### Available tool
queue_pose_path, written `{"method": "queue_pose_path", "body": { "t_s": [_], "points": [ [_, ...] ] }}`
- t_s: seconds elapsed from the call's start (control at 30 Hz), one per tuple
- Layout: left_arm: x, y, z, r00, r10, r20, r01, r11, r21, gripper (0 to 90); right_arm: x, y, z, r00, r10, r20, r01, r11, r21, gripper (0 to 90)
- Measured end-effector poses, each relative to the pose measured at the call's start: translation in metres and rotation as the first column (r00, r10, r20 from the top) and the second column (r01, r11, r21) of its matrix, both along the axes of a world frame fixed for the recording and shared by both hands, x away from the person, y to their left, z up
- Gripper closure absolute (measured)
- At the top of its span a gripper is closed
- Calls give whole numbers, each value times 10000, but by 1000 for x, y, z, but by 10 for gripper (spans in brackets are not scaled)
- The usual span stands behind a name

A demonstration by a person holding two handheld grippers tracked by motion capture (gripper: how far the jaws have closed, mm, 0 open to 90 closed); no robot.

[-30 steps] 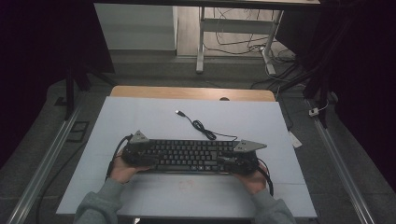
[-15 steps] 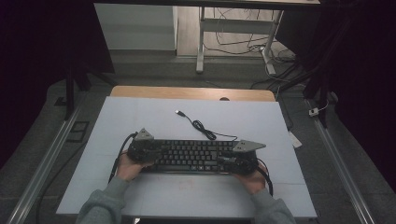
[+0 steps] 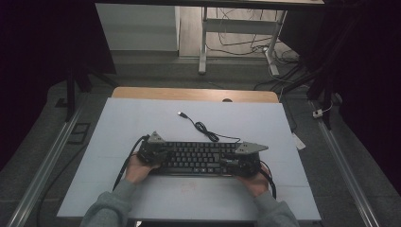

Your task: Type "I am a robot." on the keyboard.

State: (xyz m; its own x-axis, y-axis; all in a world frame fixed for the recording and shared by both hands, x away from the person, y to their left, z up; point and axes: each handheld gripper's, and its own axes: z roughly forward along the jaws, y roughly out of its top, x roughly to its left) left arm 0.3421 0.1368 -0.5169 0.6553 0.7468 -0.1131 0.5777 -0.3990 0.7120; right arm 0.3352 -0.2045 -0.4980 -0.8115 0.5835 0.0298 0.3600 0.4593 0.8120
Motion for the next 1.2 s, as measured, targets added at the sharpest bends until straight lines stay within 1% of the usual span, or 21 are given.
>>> {"method": "queue_pose_path", "body": {
  "t_s": [0.2, 0.37, 0.47, 0.5, 0.6, 0.67, 0.8, 0.87, 0.93, 1.03, 1.07, 1.2],
  "points": [
    [3, -3, -3, 9999, 95, -57, -94, 9999, 70, 886, 0, 0, 0, 10000, -43, 24, 43, 10000, 18, 609],
    [4, -5, -4, 9999, 74, -103, -72, 9999, 151, 886, 0, 0, 0, 9999, -83, 59, 83, 10000, -14, 609],
    [4, -5, -4, 9999, 83, -108, -81, 9998, 165, 885, 0, 0, 0, 10000, -53, 54, 53, 10000, 4, 609],
    [4, -5, -4, 9999, 89, -110, -87, 9998, 160, 886, 1, 0, 0, 10000, -6, 28, 5, 10000, 99, 609],
    [4, -5, -5, 9999, 67, -144, -64, 9998, 182, 886, 1, 0, 0, 10000, -15, 28, 15, 10000, 83, 609],
    [5, -6, -6, 9999, 46, -165, -41, 9994, 330, 886, 0, 0, 0, 10000, -8, 31, 8, 10000, 85, 609],
    [4, -5, -5, 9999, 73, -144, -69, 9996, 267, 886, 0, 0, 0, 10000, -8, 34, 8, 10000, 89, 609],
    [3, -4, -3, 10000, 91, -33, -91, 9998, 159, 886, 0, -1, 1, 10000, -34, 29, 33, 10000, 42, 609],
    [2, -2, 0, 9999, 105, 98, -105, 9999, 26, 885, 0, -1, 1, 10000, -56, 52, 56, 9999, 99, 609],
    [0, 3, 4, 9996, 194, 205, -187, 9993, -331, 884, 0, -2, 2, 9999, -88, 80, 87, 9999, 105, 608],
    [-1, 4, 6, 9996, 190, 226, -179, 9987, -469, 872, 0, -2, 2, 9999, -88, 78, 88, 9999, 100, 608],
    [-5, 11, 12, 9993, 219, 294, -192, 9959, -889, 763, 1, -2, 2, 9999, -73, 89, 72, 9999, 119, 607]
  ]
}}
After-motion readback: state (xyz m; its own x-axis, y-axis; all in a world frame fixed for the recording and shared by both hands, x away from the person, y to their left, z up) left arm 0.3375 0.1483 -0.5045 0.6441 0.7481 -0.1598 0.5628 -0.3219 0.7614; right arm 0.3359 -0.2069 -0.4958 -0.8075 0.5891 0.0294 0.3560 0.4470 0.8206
